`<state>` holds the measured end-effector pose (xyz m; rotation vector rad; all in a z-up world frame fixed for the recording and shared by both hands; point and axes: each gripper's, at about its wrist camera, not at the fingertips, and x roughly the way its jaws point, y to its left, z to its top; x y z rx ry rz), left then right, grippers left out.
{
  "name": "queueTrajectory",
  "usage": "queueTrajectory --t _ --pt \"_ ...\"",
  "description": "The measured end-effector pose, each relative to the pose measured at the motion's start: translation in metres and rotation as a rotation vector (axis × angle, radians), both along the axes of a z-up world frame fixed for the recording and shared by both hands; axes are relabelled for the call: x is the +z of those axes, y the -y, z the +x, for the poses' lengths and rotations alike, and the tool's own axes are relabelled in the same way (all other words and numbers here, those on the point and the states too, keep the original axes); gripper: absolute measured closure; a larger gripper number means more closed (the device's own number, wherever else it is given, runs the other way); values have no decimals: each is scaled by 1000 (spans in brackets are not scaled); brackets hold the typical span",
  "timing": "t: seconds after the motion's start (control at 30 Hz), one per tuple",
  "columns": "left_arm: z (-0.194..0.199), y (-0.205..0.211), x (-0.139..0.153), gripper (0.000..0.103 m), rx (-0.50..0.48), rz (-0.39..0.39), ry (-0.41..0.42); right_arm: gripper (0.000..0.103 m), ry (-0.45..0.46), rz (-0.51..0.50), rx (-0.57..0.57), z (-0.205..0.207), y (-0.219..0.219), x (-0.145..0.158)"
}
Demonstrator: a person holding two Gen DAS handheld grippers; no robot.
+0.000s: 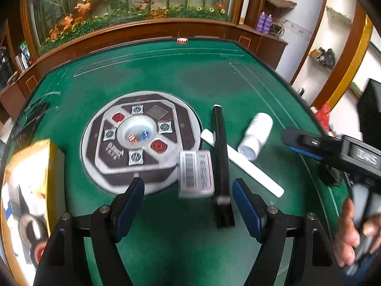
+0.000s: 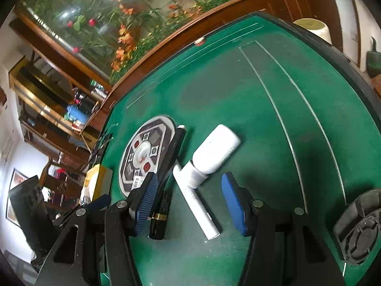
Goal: Organize rigid objects
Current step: 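Move both grippers back to the loose items on the table, then grasp the white medicine box with the left gripper while the right gripper grasps the white bottle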
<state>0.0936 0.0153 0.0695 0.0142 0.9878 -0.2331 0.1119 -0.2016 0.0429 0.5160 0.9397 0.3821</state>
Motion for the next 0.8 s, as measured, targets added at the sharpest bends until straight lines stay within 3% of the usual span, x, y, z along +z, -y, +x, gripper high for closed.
queueTrajectory --t 0.13,0.2,0.27,0.3,0.8 --pt "20 5 -14 25 11 33 -31 48 4 -2 -23 1 7 1" --pt "23 2 -17 28 8 -14 -28 48 3 -3 -33 1 8 0" --pt "22 -4 -17 45 29 -28 -21 48 0 -5 -45 2 9 -1" --pt "21 -5 -20 67 35 -16 -31 48 0 -16 -51 3 9 -2" --pt "-52 -19 -28 67 38 -11 61 48 -53 -108 -99 26 -1 -19"
